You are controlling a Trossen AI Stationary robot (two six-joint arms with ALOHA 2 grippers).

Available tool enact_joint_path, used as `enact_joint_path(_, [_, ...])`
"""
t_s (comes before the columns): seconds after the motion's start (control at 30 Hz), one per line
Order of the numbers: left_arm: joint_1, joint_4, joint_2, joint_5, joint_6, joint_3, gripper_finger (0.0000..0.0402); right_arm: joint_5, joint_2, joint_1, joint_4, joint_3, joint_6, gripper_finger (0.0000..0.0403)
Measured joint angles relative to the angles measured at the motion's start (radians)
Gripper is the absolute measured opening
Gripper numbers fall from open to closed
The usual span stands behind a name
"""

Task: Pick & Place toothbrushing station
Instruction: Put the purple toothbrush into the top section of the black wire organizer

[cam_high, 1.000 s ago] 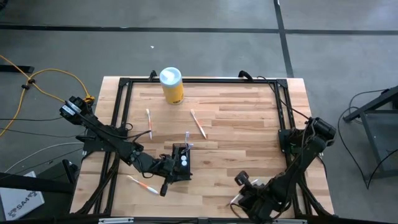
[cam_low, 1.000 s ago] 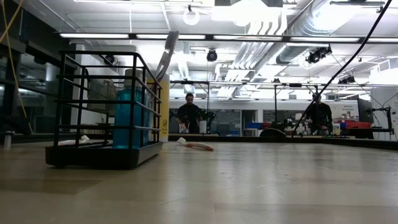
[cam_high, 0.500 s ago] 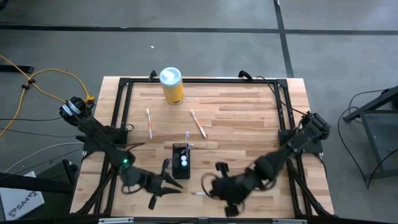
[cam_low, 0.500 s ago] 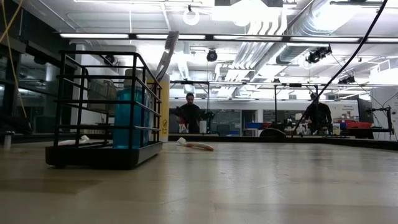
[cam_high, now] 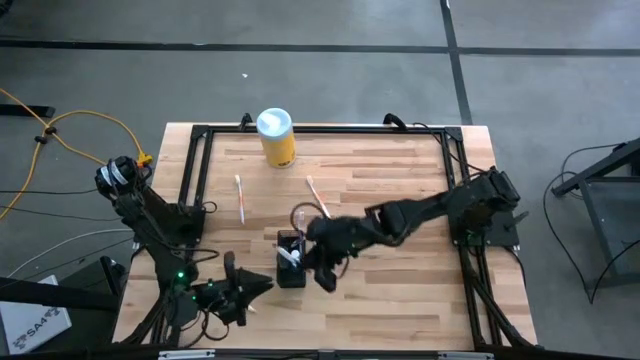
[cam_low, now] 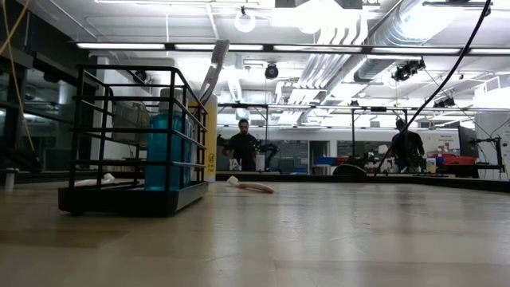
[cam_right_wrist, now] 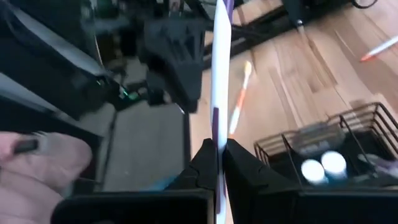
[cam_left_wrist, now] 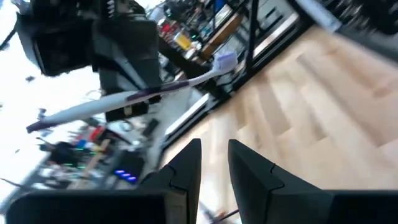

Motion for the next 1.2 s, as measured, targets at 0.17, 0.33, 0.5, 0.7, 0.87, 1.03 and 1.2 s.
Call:
enact_joint_path(0.17, [0.017,0.001,0.000,-0.049,0.188,0.000,0.0075,-0.074,0.022,-0.060,0.111,0.000,0.039,0.0004])
enact_joint_path(0.33, [0.064,0.008,0.000,-0.071,0.386,0.000,0.0075,-0.107,0.048,-0.095,0.160,0.000,0.086,0.0004])
enact_joint_path(0.5, [0.097,0.008,0.000,-0.071,0.515,0.000,0.0075,-0.124,0.072,-0.121,0.177,0.000,0.126,0.0004])
enact_joint_path(0.7, [0.094,0.009,0.002,-0.061,0.605,0.000,0.0052,-0.143,0.091,-0.155,0.208,0.000,0.157,0.0004])
enact_joint_path(0.87, [0.099,0.031,0.034,-0.060,0.679,0.000,0.0040,-0.163,0.102,-0.179,0.235,0.000,0.186,0.0004])
enact_joint_path(1.03, [0.123,0.117,0.081,-0.089,0.766,0.000,0.0039,-0.163,0.103,-0.188,0.245,0.000,0.189,0.0004])
enact_joint_path(1.2, [0.146,0.185,0.102,-0.106,0.801,0.000,0.0043,-0.168,0.103,-0.184,0.243,0.000,0.190,0.0004])
